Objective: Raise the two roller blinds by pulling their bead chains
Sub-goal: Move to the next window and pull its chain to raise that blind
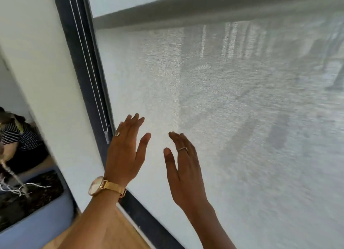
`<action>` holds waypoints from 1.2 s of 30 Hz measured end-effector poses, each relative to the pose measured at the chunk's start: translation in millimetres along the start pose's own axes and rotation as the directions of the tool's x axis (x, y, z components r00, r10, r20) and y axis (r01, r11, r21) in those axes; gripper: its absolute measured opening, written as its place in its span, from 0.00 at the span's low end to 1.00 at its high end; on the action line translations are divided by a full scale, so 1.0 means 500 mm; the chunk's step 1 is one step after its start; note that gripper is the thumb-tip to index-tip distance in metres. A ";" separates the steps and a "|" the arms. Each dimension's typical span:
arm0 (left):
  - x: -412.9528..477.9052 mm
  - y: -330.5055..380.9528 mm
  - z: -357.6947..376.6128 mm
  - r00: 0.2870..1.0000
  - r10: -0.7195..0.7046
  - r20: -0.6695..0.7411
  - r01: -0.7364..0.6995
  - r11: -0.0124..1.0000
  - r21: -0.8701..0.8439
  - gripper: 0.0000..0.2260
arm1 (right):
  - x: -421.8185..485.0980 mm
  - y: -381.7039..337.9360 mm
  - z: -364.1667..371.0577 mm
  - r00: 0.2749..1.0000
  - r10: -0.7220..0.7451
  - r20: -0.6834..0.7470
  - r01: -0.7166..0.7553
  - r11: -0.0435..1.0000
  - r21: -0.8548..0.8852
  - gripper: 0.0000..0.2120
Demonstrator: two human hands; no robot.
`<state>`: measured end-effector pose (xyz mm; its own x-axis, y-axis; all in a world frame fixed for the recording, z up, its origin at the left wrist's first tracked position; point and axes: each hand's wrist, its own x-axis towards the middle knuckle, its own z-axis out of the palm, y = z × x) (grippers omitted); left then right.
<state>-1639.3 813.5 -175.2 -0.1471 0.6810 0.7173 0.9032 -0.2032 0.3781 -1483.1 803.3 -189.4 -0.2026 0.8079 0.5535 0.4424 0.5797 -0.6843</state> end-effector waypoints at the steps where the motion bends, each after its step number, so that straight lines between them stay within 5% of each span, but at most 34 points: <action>1: 0.028 -0.030 0.006 1.000 -0.007 -0.005 0.007 0.999 -0.031 0.21 | 0.027 -0.003 0.028 1.000 -0.003 -0.002 0.003 1.000 0.000 0.23; 10: 0.275 -0.355 0.076 0.996 -0.053 -0.072 0.034 0.971 -0.239 0.20 | 0.316 -0.004 0.311 0.997 0.012 -0.074 -0.008 0.998 0.056 0.22; 21: 0.645 -0.797 0.104 0.981 -0.130 -0.142 0.100 0.974 -0.203 0.17 | 0.708 -0.038 0.630 0.994 0.023 -0.105 0.006 0.964 0.267 0.18; 26: 0.776 -0.914 0.135 0.968 -0.183 -0.169 0.114 0.929 -0.351 0.25 | 0.827 -0.066 0.716 0.983 -0.024 -0.183 0.080 0.949 0.304 0.17; 36: 0.858 -1.001 0.123 0.964 -0.077 -0.256 -0.100 0.784 -0.613 0.23 | 1.039 -0.203 0.866 0.969 0.134 -0.208 -0.061 0.944 0.323 0.15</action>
<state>-2129.7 1250.5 -92.7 -0.3140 0.4921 0.8120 0.4756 -0.6587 0.5831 -2011.5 1210.4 -38.0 0.0451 0.8383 0.5434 0.1481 0.5323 -0.8335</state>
